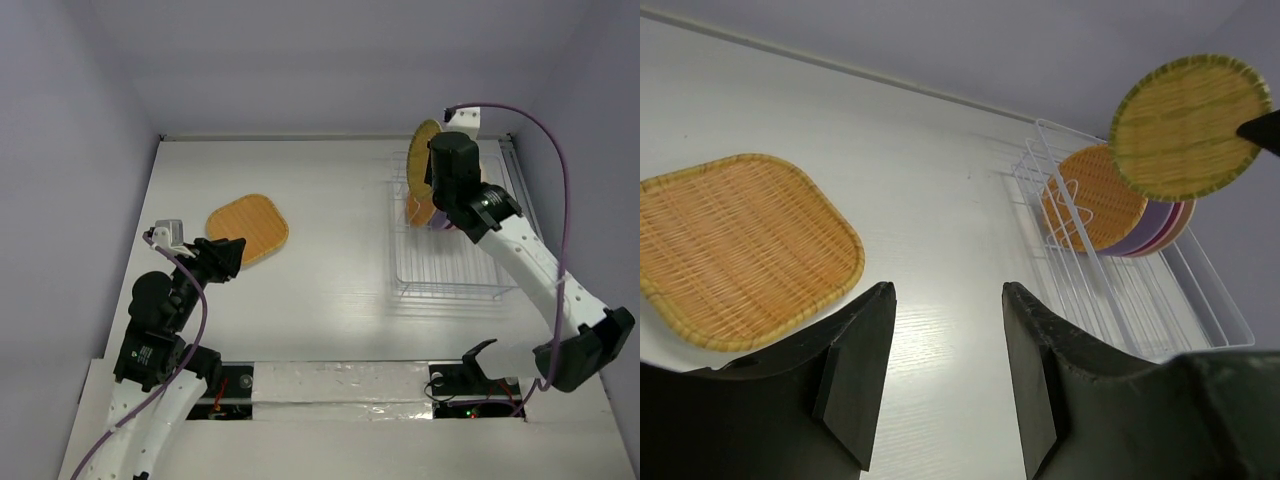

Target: Unload the plates from the dish rack

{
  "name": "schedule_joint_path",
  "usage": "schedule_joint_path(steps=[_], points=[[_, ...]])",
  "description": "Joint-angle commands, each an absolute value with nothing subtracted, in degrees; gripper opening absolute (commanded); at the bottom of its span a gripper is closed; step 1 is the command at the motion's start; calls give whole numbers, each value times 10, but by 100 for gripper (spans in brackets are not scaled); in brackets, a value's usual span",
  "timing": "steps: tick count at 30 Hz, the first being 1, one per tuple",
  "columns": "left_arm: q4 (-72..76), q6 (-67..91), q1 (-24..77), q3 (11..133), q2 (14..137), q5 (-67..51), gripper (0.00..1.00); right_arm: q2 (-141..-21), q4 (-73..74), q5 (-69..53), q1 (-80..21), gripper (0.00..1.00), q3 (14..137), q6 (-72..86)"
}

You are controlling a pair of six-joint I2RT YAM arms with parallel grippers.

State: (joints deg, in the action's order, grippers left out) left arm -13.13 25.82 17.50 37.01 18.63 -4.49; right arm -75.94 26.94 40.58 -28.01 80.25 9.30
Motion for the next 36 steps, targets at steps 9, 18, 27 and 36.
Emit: schedule_joint_path(steps=[9, 18, 27, 36], points=[[-105, 256, 161, 377, 193, -52, 44, -830, 14, 125, -424, 0, 824, 274], [-107, 256, 161, 377, 192, -47, 44, -1078, -133, 5, -465, 0, 935, 474], [-107, 257, 161, 377, 196, -49, 44, -1230, -154, -18, -476, 0, 973, 575], [-106, 256, 161, 377, 200, -49, 45, -1287, -109, -23, -476, 19, 977, 567]])
